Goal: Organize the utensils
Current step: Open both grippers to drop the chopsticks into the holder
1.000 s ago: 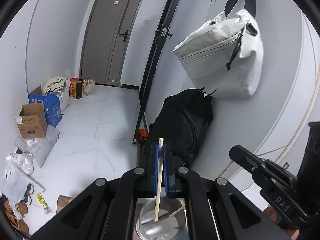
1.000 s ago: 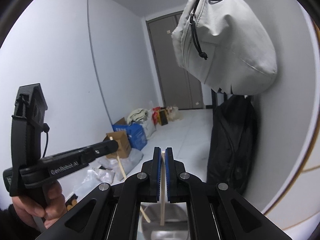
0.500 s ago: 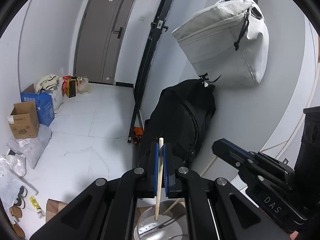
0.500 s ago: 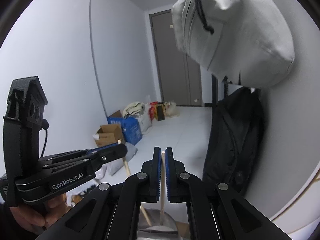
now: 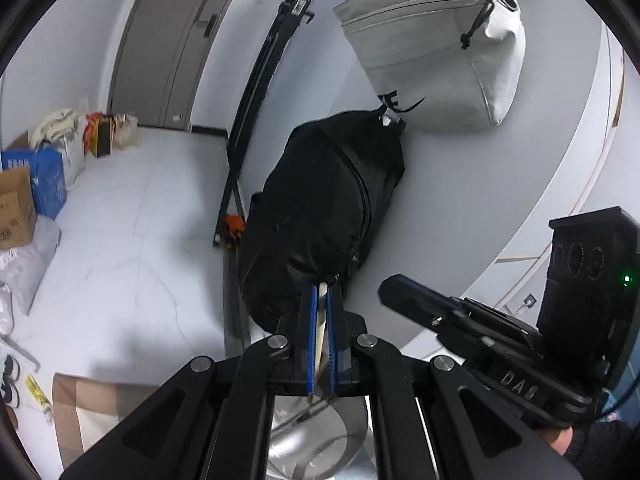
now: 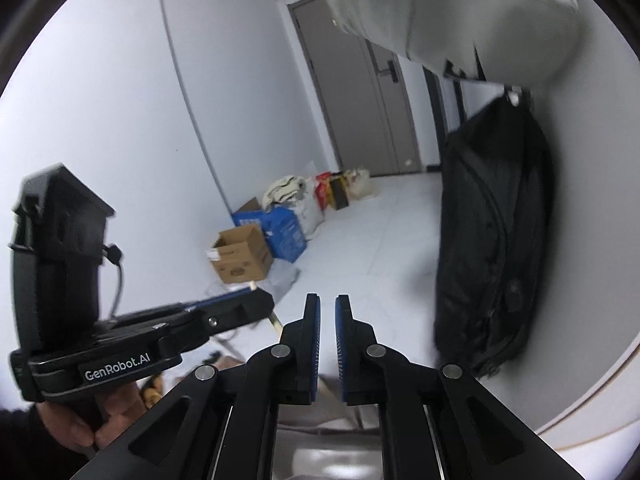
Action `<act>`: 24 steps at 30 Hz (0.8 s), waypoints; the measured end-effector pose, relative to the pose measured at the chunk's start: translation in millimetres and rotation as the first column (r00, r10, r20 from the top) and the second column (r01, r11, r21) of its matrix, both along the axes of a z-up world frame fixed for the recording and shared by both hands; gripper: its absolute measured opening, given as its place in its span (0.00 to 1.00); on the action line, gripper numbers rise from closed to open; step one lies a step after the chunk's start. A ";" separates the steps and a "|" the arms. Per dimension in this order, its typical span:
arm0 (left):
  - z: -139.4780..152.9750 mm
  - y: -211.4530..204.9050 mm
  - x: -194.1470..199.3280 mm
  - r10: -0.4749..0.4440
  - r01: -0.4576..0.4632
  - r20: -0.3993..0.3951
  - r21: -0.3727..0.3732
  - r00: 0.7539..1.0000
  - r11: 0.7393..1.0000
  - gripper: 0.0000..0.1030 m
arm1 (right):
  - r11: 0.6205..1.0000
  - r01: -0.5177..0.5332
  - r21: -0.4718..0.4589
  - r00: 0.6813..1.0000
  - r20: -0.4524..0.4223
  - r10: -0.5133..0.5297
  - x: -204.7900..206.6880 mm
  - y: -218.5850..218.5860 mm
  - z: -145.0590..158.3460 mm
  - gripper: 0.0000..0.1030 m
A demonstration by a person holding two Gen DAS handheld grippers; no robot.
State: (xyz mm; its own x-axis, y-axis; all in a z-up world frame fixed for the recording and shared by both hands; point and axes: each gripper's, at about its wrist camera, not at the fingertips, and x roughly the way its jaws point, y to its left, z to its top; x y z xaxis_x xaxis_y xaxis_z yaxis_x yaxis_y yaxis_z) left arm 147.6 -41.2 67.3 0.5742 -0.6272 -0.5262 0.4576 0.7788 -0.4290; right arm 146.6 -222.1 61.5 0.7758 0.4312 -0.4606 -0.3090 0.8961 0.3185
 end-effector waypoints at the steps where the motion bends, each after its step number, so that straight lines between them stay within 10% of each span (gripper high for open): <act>1: 1.1 0.8 -0.3 -0.001 0.001 -0.007 0.003 1.000 1.000 0.02 | 1.000 0.007 0.016 1.000 -0.004 -0.006 -1.9 -3.8 0.2 0.14; 6: 13.5 3.5 -11.4 0.019 -0.020 0.010 0.047 1.000 0.999 0.30 | 0.996 0.043 0.074 0.999 0.013 -0.044 -17.7 -22.1 7.8 0.36; 24: 13.4 29.7 -68.6 0.228 -0.245 0.115 0.159 0.967 0.957 0.57 | 0.996 0.060 0.067 0.996 0.062 -0.065 -94.7 -3.9 2.5 0.73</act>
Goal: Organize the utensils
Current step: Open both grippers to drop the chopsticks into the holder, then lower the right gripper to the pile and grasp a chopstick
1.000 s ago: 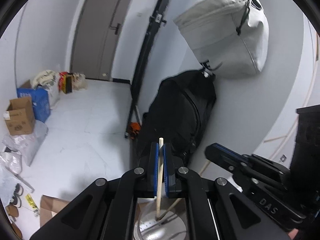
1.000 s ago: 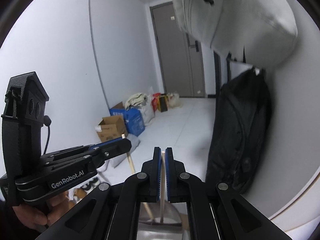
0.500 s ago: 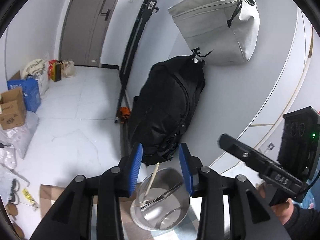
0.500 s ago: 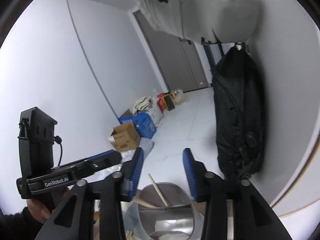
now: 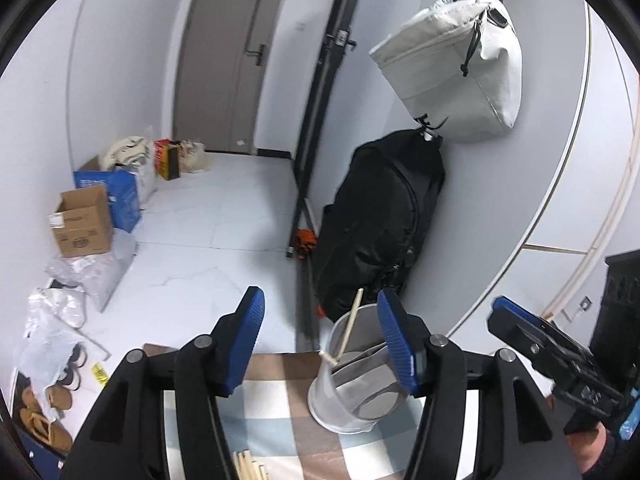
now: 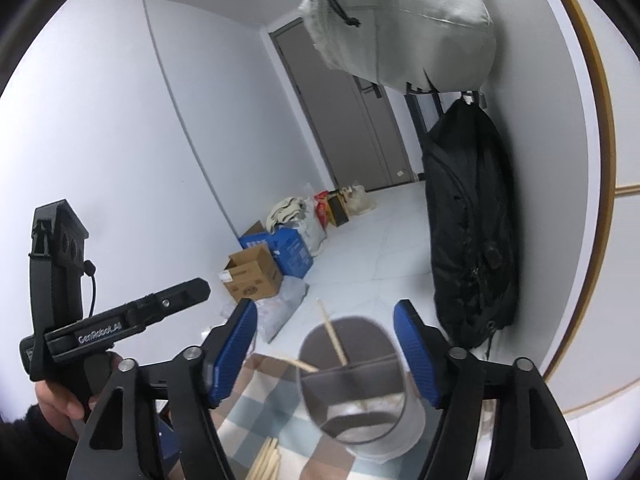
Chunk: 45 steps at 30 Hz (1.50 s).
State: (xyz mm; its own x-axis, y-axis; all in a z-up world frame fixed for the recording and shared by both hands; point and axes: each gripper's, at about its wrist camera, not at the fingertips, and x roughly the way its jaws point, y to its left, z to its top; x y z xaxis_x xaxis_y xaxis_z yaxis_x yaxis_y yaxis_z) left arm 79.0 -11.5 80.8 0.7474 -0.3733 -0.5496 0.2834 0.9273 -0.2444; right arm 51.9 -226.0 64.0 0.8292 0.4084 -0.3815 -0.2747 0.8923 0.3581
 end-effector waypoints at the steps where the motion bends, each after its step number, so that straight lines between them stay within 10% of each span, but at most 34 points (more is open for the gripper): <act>1: -0.6 1.7 -3.1 0.014 -0.014 0.006 0.005 1.000 1.000 0.60 | 1.000 0.001 -0.002 1.000 0.006 -0.001 -4.7 2.8 -0.4 0.74; 16: -23.9 36.9 -49.8 0.131 -0.132 0.019 0.059 0.991 0.990 0.80 | 0.996 -0.045 -0.077 0.998 0.028 0.048 -53.7 50.8 -18.0 0.92; 27: -82.3 75.4 -58.1 0.193 -0.186 -0.100 0.076 0.976 0.980 0.80 | 0.969 -0.181 -0.168 0.977 -0.142 0.158 -51.7 92.7 -66.2 0.96; 37: -115.2 104.3 -64.3 0.224 -0.217 -0.198 0.057 0.954 0.974 0.80 | 0.961 -0.242 -0.132 0.898 -0.406 0.170 -19.8 122.3 -137.4 0.93; 45: -122.6 124.0 -63.3 0.271 -0.268 -0.231 0.047 0.934 0.962 0.80 | 0.961 -0.271 -0.051 0.787 -0.586 0.191 14.9 148.8 -192.1 0.68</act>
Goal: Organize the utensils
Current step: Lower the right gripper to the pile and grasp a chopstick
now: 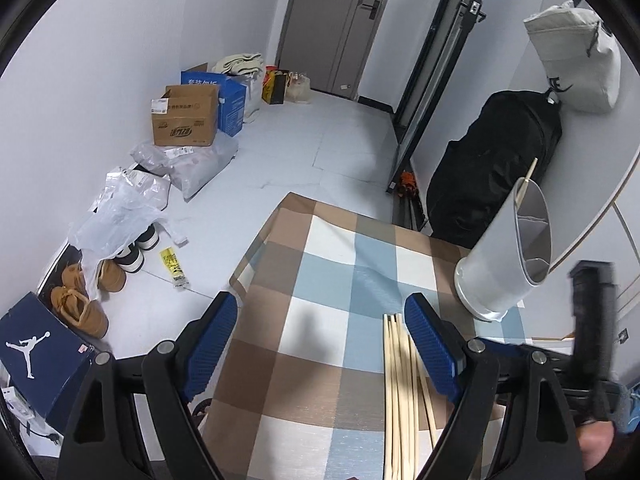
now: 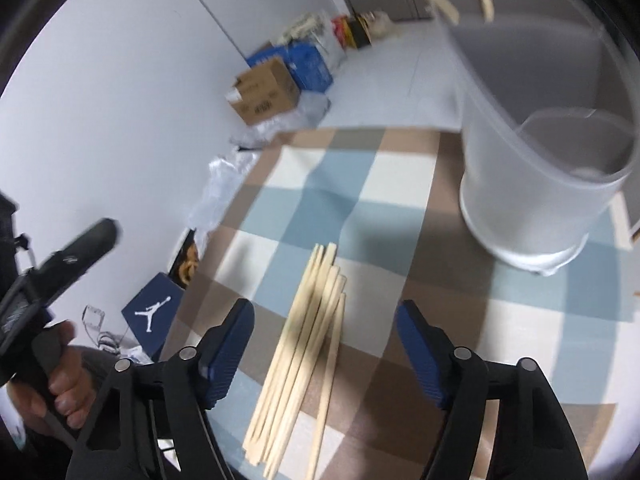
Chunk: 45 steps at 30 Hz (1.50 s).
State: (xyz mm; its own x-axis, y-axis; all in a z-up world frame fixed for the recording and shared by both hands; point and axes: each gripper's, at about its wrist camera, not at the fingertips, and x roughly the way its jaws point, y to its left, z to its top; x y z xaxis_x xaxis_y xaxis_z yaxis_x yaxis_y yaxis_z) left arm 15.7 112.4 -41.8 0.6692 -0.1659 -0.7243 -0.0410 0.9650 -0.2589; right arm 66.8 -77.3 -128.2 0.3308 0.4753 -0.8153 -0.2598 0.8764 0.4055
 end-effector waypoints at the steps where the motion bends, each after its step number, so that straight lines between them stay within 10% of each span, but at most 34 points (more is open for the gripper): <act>1: -0.8 0.2 0.4 0.000 0.000 -0.004 -0.001 1.000 1.000 0.80 | 1.000 0.002 -0.004 1.000 -0.026 -0.002 2.8 2.6 -5.7 0.64; 6: -2.8 1.4 0.1 -0.010 0.010 -0.013 0.010 1.000 1.000 0.80 | 0.992 -0.003 -0.126 0.999 -0.053 -0.003 15.6 16.4 -24.6 0.35; 19: -3.1 10.1 3.2 -0.010 0.010 -0.018 0.013 1.000 1.000 0.80 | 0.936 -0.056 -0.348 0.998 -0.010 0.056 18.9 55.8 -22.5 0.32; 27: -4.1 22.0 4.8 0.017 -0.018 -0.028 -0.023 0.999 1.000 0.80 | 0.959 -0.026 -0.282 0.999 -0.027 0.019 17.7 55.6 -22.8 0.07; 35: -7.6 30.2 8.0 0.049 -0.053 -0.046 -0.082 0.998 0.995 0.80 | 0.991 0.079 -0.111 0.994 -0.062 -0.086 16.3 24.7 -21.9 0.04; 45: -14.8 3.9 12.7 -0.032 0.029 -0.082 -0.028 0.996 0.999 0.80 | 0.995 0.105 0.000 0.990 0.094 -0.104 4.7 1.7 30.2 0.04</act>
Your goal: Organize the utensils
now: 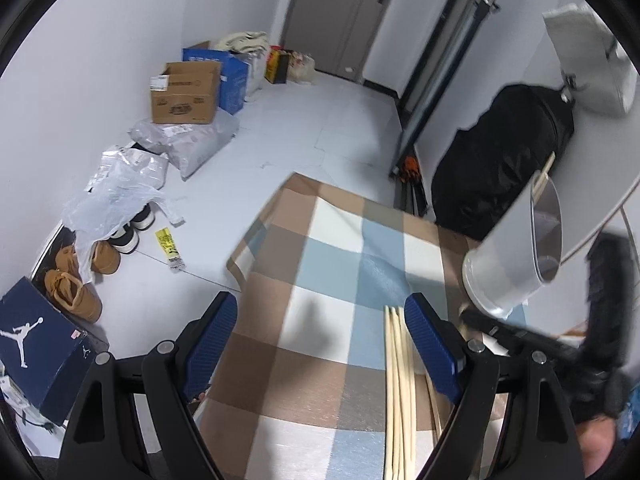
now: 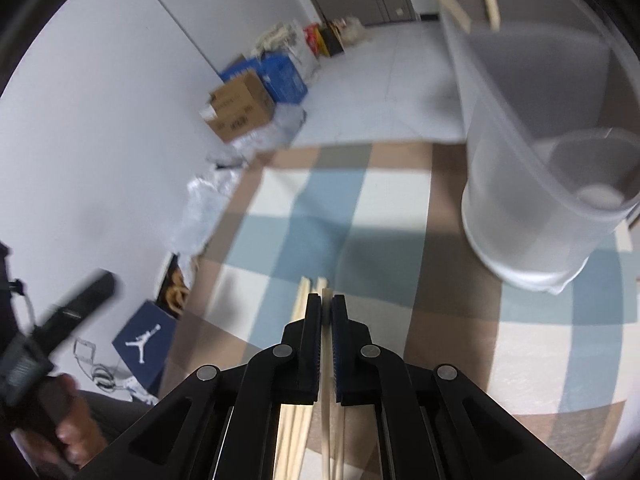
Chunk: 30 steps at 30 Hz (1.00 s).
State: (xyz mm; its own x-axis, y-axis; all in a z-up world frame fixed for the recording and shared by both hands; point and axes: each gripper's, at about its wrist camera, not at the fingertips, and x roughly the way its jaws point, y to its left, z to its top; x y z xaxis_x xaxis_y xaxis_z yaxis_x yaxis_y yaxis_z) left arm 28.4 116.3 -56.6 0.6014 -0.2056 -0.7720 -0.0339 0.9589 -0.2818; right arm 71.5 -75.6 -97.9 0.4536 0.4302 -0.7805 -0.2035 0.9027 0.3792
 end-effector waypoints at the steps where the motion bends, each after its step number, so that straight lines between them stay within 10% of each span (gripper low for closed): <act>1: -1.4 -3.2 1.2 -0.014 0.015 -0.009 0.004 1.000 1.000 0.80 | 1.000 -0.002 0.004 1.000 0.017 0.002 -1.6 -0.3 5.3 0.04; 16: -44.6 -79.7 24.0 -0.177 0.207 -0.216 0.125 0.960 0.970 0.67 | 0.998 -0.059 0.021 0.968 0.246 0.052 -24.7 -32.3 48.1 0.04; 30: -58.3 -79.5 37.7 -0.117 0.149 -0.279 0.094 0.953 0.984 0.07 | 0.994 -0.047 0.099 0.976 0.215 0.025 -7.9 -53.9 53.9 0.04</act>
State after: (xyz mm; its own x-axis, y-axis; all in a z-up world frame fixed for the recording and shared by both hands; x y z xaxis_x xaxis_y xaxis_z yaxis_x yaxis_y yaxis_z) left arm 66.1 36.8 -114.9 0.3388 -0.1718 -0.9250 0.0361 0.9848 -0.1697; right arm 63.5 -129.5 -44.0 0.5875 0.5221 -0.6183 -0.3212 0.8517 0.4140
